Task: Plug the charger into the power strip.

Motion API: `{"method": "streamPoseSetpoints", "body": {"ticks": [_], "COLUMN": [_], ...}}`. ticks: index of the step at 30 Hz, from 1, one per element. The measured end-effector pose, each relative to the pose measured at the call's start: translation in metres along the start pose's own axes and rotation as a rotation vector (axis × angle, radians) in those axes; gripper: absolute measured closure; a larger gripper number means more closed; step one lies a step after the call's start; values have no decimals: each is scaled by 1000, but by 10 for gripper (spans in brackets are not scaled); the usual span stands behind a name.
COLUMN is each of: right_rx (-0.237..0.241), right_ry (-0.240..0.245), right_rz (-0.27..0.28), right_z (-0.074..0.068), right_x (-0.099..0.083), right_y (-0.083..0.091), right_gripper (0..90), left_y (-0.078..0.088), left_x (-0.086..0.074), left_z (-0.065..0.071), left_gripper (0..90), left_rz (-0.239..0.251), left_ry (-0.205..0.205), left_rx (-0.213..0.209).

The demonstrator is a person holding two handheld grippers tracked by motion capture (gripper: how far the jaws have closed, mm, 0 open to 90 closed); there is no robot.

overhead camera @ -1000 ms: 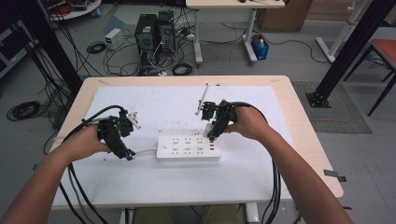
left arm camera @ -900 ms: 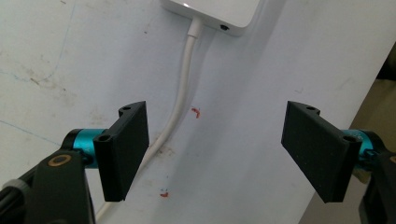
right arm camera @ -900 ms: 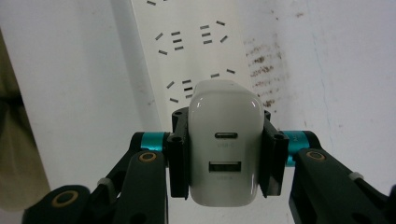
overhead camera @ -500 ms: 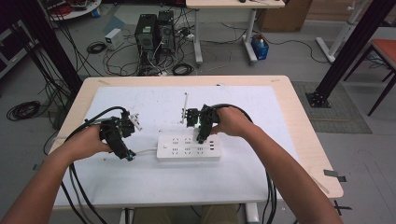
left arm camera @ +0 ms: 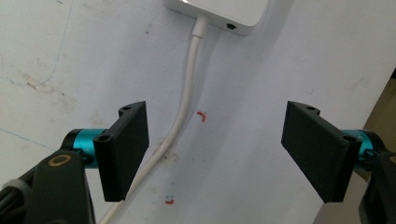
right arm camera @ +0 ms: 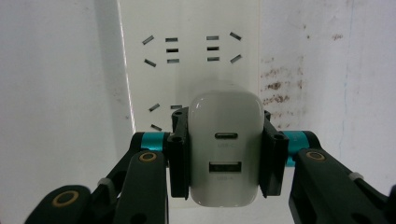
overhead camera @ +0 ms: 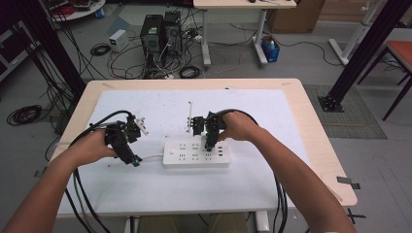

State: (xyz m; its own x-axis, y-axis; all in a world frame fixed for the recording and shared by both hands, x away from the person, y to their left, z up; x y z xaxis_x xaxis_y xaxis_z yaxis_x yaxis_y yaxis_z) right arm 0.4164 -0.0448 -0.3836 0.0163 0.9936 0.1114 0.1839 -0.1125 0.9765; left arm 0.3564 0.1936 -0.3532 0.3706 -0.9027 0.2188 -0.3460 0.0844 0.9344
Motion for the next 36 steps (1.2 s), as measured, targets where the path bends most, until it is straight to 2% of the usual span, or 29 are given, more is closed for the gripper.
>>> {"method": "streamPoseSetpoints", "body": {"ticks": [4, 5, 6, 13, 14, 16, 17, 18, 20, 23, 25, 27, 30, 36], "right_rx": [16, 19, 11, 35, 29, -15, -20, -11, 42, 100, 116, 93, 16, -18], "right_ry": [2, -1, 15, 10, 3, 31, 31, 30, 0, -19, -27, -11, 38, 50], "right_rz": [-34, -59, -63, -27, -16, -18, -17, -13, -1, 8, 3, -9, -51, -94], "right_z": [4, 4, 4, 7, 6, 0, -1, 1, 8, 16, 18, 16, 5, 1], "right_x": [5, 5, 6, 0, -1, -1, -2, -2, -2, -2, -2, -1, 2, 5], "right_y": [-1, -6, -8, -7, -7, -9, -9, -9, -7, -6, -7, -7, -11, -13], "right_gripper": [626, 627, 627, 628, 629, 629, 629, 629, 629, 630, 630, 630, 630, 630], "left_y": [1, 1, 2, 1, 0, -1, -1, -2, -2, -2, -3, -4, -5, -5], "left_x": [0, 0, 0, -4, -4, -5, -5, -6, -6, -7, -7, -7, -6, -3], "left_z": [-1, -1, -1, -3, -2, -3, -3, -3, -2, -1, 0, 0, 0, -1], "left_gripper": [234, 233, 234, 234, 234, 234, 234, 233, 234, 234, 234, 234, 234, 234], "left_rz": [3, 3, 2, -2, 3, 4, 0, 1, 3, 2, -1, -3, 1, 14], "left_ry": [0, -2, -7, 4, 12, 12, 13, 18, 17, 17, 18, 16, 19, 16], "left_rx": [1, -1, 1, -2, 0, -1, -3, -1, -2, -7, -10, -11, -15, -12]}}
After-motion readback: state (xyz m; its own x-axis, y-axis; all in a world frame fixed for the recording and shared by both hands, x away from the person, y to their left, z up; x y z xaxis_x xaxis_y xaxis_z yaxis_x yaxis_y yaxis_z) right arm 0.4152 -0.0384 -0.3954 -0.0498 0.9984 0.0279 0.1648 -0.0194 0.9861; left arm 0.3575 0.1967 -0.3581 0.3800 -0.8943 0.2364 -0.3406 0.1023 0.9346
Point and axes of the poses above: each handheld gripper's, and its own axes: y roughly backward along the jaws, x roughly out of its top, z roughly to its right, the point moved 3 cm from there along -y, roughly forward along the jaws, and after that the axes turned 14 degrees about x, right-handed, at the moved point
